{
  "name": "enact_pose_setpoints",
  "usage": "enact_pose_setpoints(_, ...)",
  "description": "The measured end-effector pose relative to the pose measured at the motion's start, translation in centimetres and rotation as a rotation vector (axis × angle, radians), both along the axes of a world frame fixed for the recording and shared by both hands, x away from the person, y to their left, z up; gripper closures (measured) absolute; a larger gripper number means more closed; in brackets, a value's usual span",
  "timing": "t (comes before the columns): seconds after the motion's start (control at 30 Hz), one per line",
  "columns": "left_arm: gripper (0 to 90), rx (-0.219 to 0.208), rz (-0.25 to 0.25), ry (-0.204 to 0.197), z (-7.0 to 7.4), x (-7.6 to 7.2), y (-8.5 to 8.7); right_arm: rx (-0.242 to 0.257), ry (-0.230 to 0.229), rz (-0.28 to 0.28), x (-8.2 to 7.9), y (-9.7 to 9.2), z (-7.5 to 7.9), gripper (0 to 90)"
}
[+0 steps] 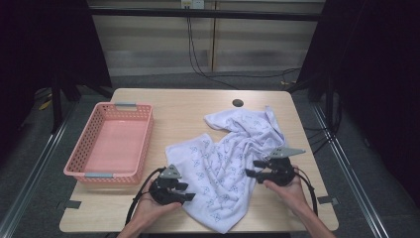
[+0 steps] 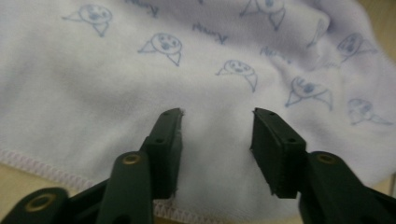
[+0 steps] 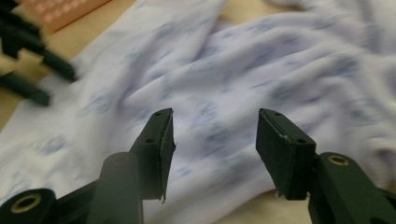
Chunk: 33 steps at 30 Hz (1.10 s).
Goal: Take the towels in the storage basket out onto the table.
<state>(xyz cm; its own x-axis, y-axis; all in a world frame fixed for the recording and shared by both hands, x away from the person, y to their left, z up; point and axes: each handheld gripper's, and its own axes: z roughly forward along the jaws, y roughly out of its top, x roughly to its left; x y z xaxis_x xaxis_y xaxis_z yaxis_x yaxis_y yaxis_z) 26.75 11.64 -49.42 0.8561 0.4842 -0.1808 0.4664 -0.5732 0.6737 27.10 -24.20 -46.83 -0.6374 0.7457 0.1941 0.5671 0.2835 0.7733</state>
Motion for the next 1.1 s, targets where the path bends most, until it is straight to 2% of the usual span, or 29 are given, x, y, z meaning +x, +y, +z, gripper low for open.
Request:
enact_pose_setpoints(0.07,76.9,0.017,-0.005,-0.018,0.0,-0.1,-0.5,0.000,0.010,0.075,-1.7,1.6,-0.3,45.9)
enact_pose_setpoints(0.1,86.9,0.017,-0.014,-0.006,0.0,-0.1,-0.7,-0.006,0.016,0.109,-2.7,2.6,-0.4,45.7)
enact_pose_setpoints(0.17,87.9,-0.007,-0.030,0.032,0.0,-0.1,-1.3,-0.001,0.023,0.151,-3.6,3.4,-0.4,45.7)
enact_pose_setpoints(0.2,88.1,-0.045,-0.029,0.053,0.0,0.0,-1.5,0.002,0.020,0.168,-4.0,3.8,-0.3,46.0)
enact_pose_setpoints(0.27,88.1,-0.108,-0.018,0.069,0.5,0.4,-1.8,0.020,0.026,0.220,-5.0,4.6,-0.2,46.8)
enact_pose_setpoints(0.33,88.1,-0.147,-0.009,0.073,1.0,0.9,-2.2,0.026,0.040,0.266,-5.8,5.5,-0.5,46.7)
enact_pose_setpoints(0.37,88.1,-0.147,-0.009,0.073,1.0,0.9,-2.2,0.029,0.056,0.282,-6.0,5.8,-0.6,46.1)
enact_pose_setpoints(0.4,88.1,-0.161,-0.004,0.055,1.6,1.5,-3.1,0.030,0.060,0.301,-6.3,6.3,-0.9,44.5)
enact_pose_setpoints(0.47,88.1,-0.177,-0.011,0.061,1.9,2.1,-4.1,0.024,0.073,0.333,-6.7,7.0,-1.2,42.0)
enact_pose_setpoints(0.53,88.1,-0.205,-0.001,0.061,2.4,2.7,-5.0,0.027,0.078,0.347,-6.8,7.7,-1.4,39.2)
enact_pose_setpoints(0.57,88.1,-0.205,-0.001,0.061,2.4,2.7,-5.0,0.022,0.081,0.352,-6.9,8.0,-1.5,37.0)
enact_pose_setpoints(0.6,88.1,-0.216,0.001,0.053,3.0,3.1,-5.8,0.020,0.077,0.355,-6.9,8.3,-1.7,36.2)
enact_pose_setpoints(0.7,88.0,-0.204,0.008,0.046,3.3,3.6,-6.4,-0.008,0.068,0.377,-7.0,9.0,-2.1,35.9)
enact_pose_setpoints(0.77,87.8,-0.214,0.018,0.059,3.3,4.2,-6.5,-0.060,0.064,0.369,-7.1,9.3,-2.6,40.5)
enact_pose_setpoints(0.8,87.6,-0.222,0.038,0.069,3.1,4.5,-6.2,-0.072,0.064,0.366,-7.1,9.4,-2.9,46.5)
enact_pose_setpoints(0.83,87.5,-0.220,0.041,0.076,3.0,4.6,-6.0,-0.084,0.032,0.362,-7.2,9.3,-3.0,61.2)
enact_pose_setpoints(0.87,86.8,-0.224,0.049,0.077,2.9,4.6,-6.0,-0.100,0.033,0.354,-7.2,9.2,-2.8,76.9)
enact_pose_setpoints(0.9,84.5,-0.219,0.052,0.076,2.8,4.6,-5.7,-0.089,0.039,0.351,-7.1,9.1,-2.7,84.0)
enact_pose_setpoints(0.97,78.1,-0.210,0.051,0.067,3.0,4.5,-5.1,-0.020,0.052,0.350,-6.9,8.2,-1.9,85.9)
enact_pose_setpoints(1.03,73.2,-0.217,0.053,0.065,3.1,4.4,-4.8,0.018,0.027,0.325,-6.7,7.1,-0.6,86.3)
enact_pose_setpoints(1.1,64.6,-0.224,0.069,0.050,3.6,4.4,-3.6,0.078,-0.001,0.285,-6.3,5.4,0.7,86.2)
